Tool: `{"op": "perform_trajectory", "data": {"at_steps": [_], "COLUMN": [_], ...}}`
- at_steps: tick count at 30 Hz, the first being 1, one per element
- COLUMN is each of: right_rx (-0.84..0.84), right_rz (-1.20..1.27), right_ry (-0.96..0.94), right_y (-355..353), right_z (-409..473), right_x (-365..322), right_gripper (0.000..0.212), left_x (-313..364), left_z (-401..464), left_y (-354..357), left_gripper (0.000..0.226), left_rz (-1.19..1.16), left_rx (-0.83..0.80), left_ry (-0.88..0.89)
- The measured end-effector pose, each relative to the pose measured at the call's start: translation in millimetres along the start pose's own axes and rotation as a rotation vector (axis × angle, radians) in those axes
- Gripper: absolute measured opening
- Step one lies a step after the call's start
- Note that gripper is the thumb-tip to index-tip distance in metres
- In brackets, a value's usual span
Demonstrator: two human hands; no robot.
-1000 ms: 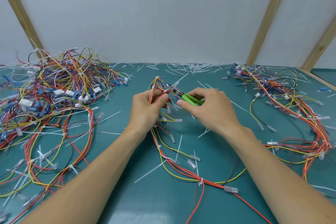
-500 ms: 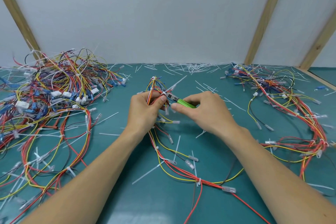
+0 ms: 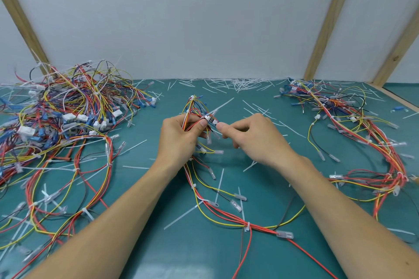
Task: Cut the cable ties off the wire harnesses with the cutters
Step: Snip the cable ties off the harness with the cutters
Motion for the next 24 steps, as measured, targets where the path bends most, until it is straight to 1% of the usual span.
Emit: {"op": "perform_trajectory", "data": {"at_steps": [11,13,16,24], "right_rx": [-0.008,-0.005,0.006,0.017], "right_rz": [-0.037,-0.038,-0.024,-0.035], "right_ry": [0.002,0.000,0.000,0.007], "right_y": [-0.1,-0.2,0.1,0.2], "right_z": [1.3,1.0,0.4,0.8], "right_x": [0.9,0.7,-0.4,1.1], "right_gripper": [0.060,0.059,0.047,0.048], "left_x": [0.3,0.2,0.1,-0.9], "left_z": [-0.4,-0.1,-0.4,0.1], "left_y": [0.8,0.8,1.2,1.3], "left_gripper": [0.021,0.021,0.021,0.020], "left_rz": [-0.013,-0.010,-0.017,-0.015], "left_rx": [-0.001,0.002,0.002,-0.001], "left_ry": [-0.009,-0.007,-0.006,-0.010]}}
Point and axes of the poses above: each hand's wrist, its own z-axis towards the middle knuckle, its own y-axis out of the palm, x = y × z, the point moved 1 cm from there along z, towards the middle knuckle, and after that the axes turned 15 degrees about -y, right-handed, at the moved point
